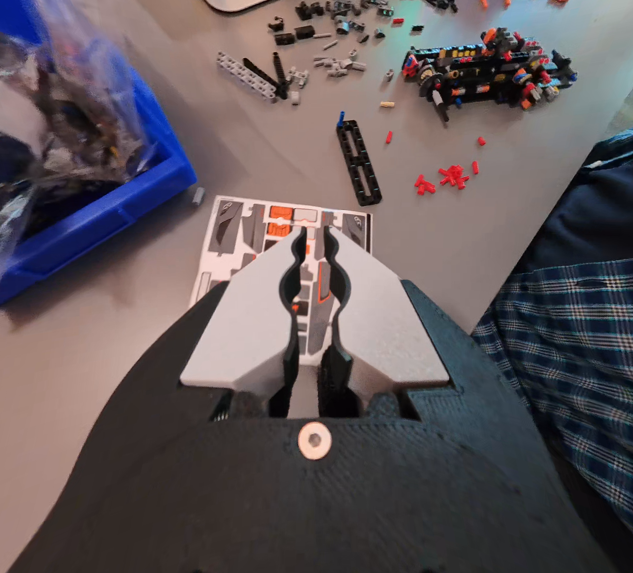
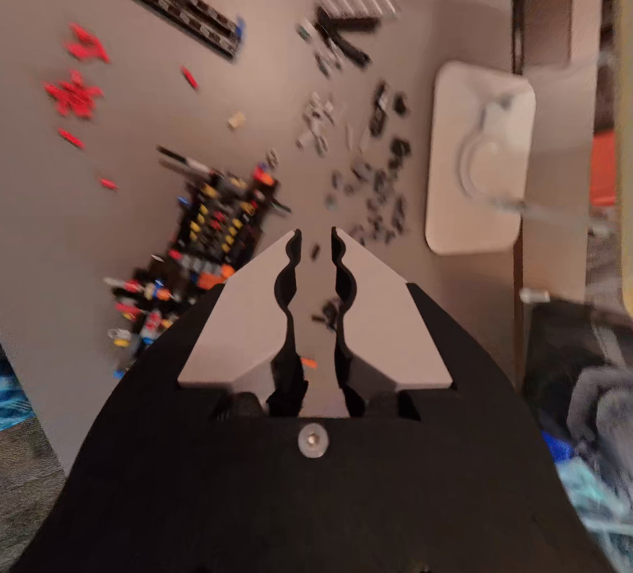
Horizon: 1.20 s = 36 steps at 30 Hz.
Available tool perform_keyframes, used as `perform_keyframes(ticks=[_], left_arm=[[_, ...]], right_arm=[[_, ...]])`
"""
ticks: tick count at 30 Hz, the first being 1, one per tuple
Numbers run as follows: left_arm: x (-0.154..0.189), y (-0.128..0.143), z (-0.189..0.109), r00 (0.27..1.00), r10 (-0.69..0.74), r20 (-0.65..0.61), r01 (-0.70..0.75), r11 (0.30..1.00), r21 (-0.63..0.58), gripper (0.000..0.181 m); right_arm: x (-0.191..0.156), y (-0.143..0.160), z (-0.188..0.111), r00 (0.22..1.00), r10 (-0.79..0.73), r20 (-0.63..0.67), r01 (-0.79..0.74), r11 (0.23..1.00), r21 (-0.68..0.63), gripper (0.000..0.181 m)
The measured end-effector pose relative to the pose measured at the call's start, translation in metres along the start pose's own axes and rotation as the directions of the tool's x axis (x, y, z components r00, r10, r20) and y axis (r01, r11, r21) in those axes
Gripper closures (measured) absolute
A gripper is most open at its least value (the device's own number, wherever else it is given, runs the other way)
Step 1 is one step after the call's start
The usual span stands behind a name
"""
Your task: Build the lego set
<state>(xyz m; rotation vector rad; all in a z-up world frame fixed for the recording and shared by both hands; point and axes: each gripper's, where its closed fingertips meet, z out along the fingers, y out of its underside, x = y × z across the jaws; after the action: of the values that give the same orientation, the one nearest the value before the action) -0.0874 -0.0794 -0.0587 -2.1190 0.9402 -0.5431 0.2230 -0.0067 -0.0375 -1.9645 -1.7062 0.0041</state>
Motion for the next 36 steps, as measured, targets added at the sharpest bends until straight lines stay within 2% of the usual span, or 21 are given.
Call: perform_keyframes(ticks=[4,8,16,19,26,30,33,36], left_arm=[[0.016,-0.006,0.033,0.998,0.017,-0.061,-0.018,1.000,-0.019,0.172],[0.033,-0.012,0.059,0.994,0.029,-0.109,-0.033,0.999,-0.031,0.172],[0.036,-0.015,0.083,0.991,-0.001,-0.135,-0.005,0.999,-0.046,0.173],[0.034,-0.013,0.086,0.991,-0.009,-0.135,0.002,0.999,-0.045,0.173],[0.032,-0.011,0.090,0.988,-0.030,-0.154,0.027,0.999,-0.026,0.173],[0.031,-0.023,0.091,0.988,-0.033,-0.152,0.038,0.999,0.031,0.168],[0.035,-0.046,0.092,0.987,-0.034,-0.156,0.053,0.991,0.121,0.161],[0.044,-0.078,0.092,0.972,-0.089,-0.219,0.144,0.958,0.249,0.157]], right_arm=[[0.028,0.060,-0.005,0.992,0.127,-0.006,-0.127,0.990,-0.055,0.167],[0.020,0.089,0.023,0.987,0.154,0.041,-0.149,0.984,-0.099,0.166],[-0.005,0.085,0.089,0.953,0.269,0.138,-0.268,0.963,-0.025,0.164],[0.001,0.086,0.100,0.954,0.282,0.104,-0.283,0.959,-0.003,0.166],[-0.001,0.085,0.107,0.930,0.335,0.152,-0.342,0.940,0.021,0.179],[0.005,0.067,0.092,0.944,0.305,0.126,-0.315,0.946,0.071,0.179],[0.012,0.019,0.060,0.981,0.181,0.066,-0.190,0.965,0.179,0.180],[0.007,-0.042,0.033,0.999,-0.015,-0.050,0.028,0.965,0.260,0.180]])
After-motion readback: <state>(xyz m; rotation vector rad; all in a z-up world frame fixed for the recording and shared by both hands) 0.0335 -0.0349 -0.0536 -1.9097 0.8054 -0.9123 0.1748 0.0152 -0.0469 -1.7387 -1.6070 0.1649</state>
